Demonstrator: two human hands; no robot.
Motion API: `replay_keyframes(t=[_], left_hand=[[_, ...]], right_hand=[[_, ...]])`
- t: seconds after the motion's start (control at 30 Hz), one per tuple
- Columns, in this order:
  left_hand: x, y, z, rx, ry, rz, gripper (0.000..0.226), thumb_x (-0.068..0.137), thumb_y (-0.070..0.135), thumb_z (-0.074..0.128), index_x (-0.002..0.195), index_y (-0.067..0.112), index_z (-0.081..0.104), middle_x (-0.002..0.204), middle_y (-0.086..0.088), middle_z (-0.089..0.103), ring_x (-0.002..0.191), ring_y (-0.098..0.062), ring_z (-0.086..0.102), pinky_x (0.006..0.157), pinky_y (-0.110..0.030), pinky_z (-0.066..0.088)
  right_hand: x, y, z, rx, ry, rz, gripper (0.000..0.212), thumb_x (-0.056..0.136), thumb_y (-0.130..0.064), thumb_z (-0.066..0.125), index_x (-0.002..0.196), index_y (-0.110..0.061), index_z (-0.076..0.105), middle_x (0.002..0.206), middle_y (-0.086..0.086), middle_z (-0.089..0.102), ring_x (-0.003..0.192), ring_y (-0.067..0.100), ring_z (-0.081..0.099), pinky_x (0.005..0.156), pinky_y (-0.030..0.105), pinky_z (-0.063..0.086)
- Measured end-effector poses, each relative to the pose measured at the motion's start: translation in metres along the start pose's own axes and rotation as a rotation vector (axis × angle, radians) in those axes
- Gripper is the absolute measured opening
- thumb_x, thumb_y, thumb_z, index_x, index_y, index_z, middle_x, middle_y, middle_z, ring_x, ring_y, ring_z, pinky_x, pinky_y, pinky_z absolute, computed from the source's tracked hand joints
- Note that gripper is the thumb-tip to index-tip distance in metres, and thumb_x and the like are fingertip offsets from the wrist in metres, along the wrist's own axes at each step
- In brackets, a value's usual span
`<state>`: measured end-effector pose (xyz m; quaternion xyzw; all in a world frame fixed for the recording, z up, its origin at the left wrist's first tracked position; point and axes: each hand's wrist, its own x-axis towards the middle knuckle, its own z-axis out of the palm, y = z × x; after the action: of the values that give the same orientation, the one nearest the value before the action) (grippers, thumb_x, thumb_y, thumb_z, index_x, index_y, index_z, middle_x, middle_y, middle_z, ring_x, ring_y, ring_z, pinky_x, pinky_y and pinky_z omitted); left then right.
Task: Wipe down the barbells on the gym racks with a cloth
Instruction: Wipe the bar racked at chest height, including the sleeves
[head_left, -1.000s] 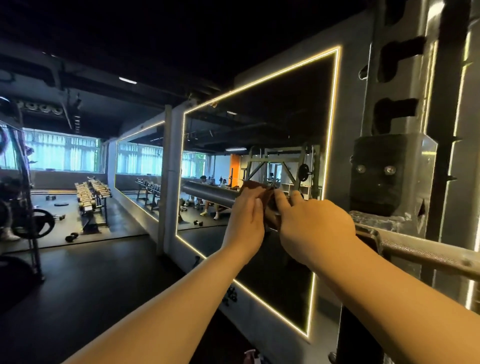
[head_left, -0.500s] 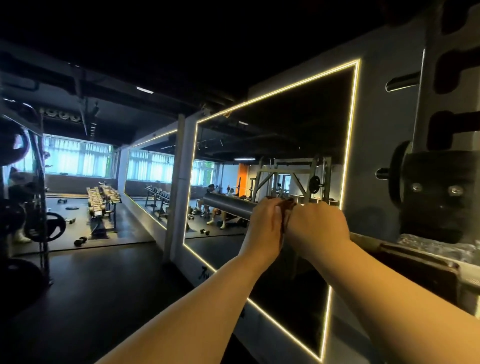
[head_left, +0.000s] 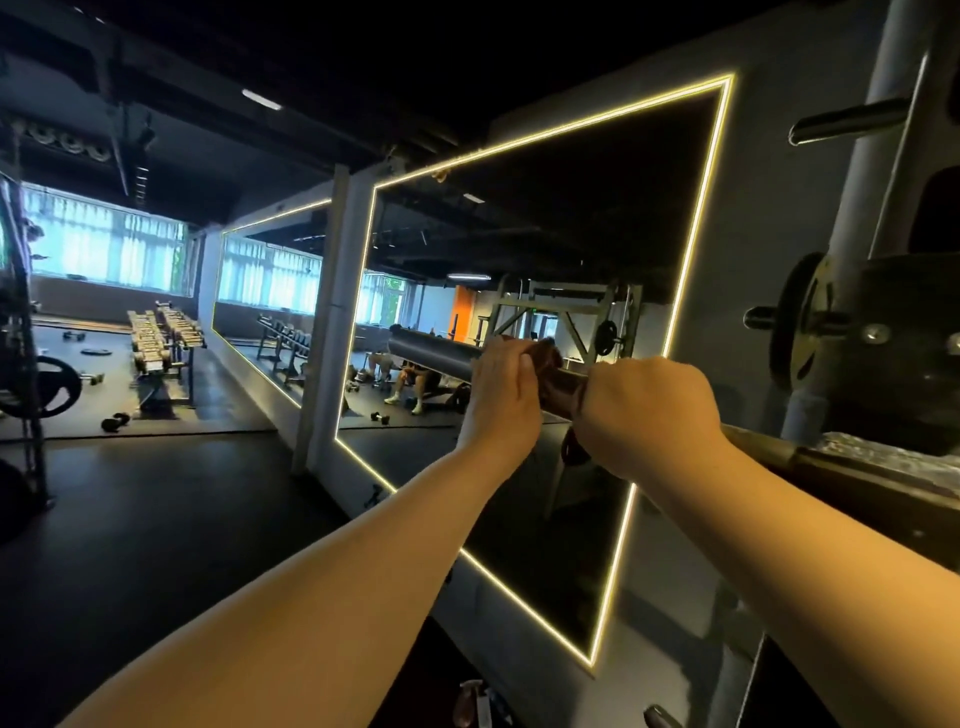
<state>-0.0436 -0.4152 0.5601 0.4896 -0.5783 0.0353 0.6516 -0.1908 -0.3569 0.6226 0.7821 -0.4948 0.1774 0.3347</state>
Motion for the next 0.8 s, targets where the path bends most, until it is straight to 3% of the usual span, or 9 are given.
replay_keyframes(t=[0.13,0.23,0.4,0.57,0.67,0.73,0.8], left_hand=[[-0.024,0.007,0.018,0.005,-0.070,0.209,0.055,0.104,0.055,0.020,0.132,0.021,0.053,0.132,0.002,0.050,0.130,-0.015,0.045,0.112,-0.045,0.039],[-0.016,-0.006,0.010,0.044,-0.094,0.257,0.050,0.105,0.052,0.021,0.136,0.022,0.048,0.134,0.004,0.049,0.131,-0.011,0.042,0.112,-0.043,0.039],[0.006,-0.024,-0.004,0.052,0.025,0.101,0.019,0.108,0.032,0.031,0.118,0.029,0.047,0.121,0.007,0.048,0.116,-0.003,0.042,0.105,-0.038,0.043],[0.015,-0.010,0.004,0.025,0.087,-0.032,0.014,0.108,0.028,0.035,0.112,0.030,0.048,0.117,0.010,0.044,0.115,-0.001,0.036,0.113,-0.040,0.036],[-0.010,0.000,0.014,0.038,-0.004,0.122,0.026,0.108,0.035,0.035,0.125,0.023,0.050,0.127,0.008,0.044,0.124,0.000,0.035,0.112,-0.034,0.033],[-0.022,-0.003,0.015,0.073,-0.071,0.190,0.041,0.107,0.043,0.033,0.141,0.021,0.043,0.144,0.003,0.040,0.142,-0.011,0.029,0.121,-0.041,0.028],[-0.017,-0.010,0.007,0.090,-0.107,0.203,0.045,0.105,0.046,0.030,0.142,0.023,0.039,0.147,0.004,0.038,0.145,-0.012,0.028,0.122,-0.044,0.027]], right_hand=[[-0.001,-0.001,0.001,-0.034,0.022,-0.038,0.035,0.110,-0.036,0.030,0.087,-0.017,0.050,0.072,-0.003,0.049,0.060,0.014,0.046,0.065,0.030,0.040],[0.000,-0.002,0.001,-0.038,0.053,-0.036,0.037,0.110,-0.036,0.029,0.085,-0.018,0.050,0.071,-0.003,0.051,0.057,0.013,0.044,0.064,0.030,0.039],[0.000,-0.004,0.003,0.010,0.037,0.001,0.028,0.105,-0.035,0.041,0.085,-0.018,0.050,0.072,-0.002,0.055,0.060,0.015,0.051,0.059,0.029,0.039],[0.002,-0.003,0.006,0.007,0.070,0.006,0.027,0.105,-0.035,0.039,0.086,-0.020,0.050,0.072,-0.002,0.055,0.060,0.015,0.050,0.058,0.030,0.038],[0.002,-0.001,0.008,-0.046,0.094,-0.022,0.037,0.108,-0.038,0.031,0.081,-0.020,0.048,0.070,-0.003,0.053,0.059,0.014,0.048,0.059,0.029,0.039],[0.001,-0.001,0.009,-0.069,0.095,-0.037,0.041,0.109,-0.039,0.027,0.081,-0.020,0.051,0.069,-0.004,0.053,0.057,0.013,0.048,0.057,0.029,0.038],[0.001,-0.001,0.009,-0.069,0.089,-0.027,0.039,0.109,-0.038,0.030,0.082,-0.021,0.052,0.070,-0.003,0.054,0.057,0.013,0.048,0.056,0.028,0.034]])
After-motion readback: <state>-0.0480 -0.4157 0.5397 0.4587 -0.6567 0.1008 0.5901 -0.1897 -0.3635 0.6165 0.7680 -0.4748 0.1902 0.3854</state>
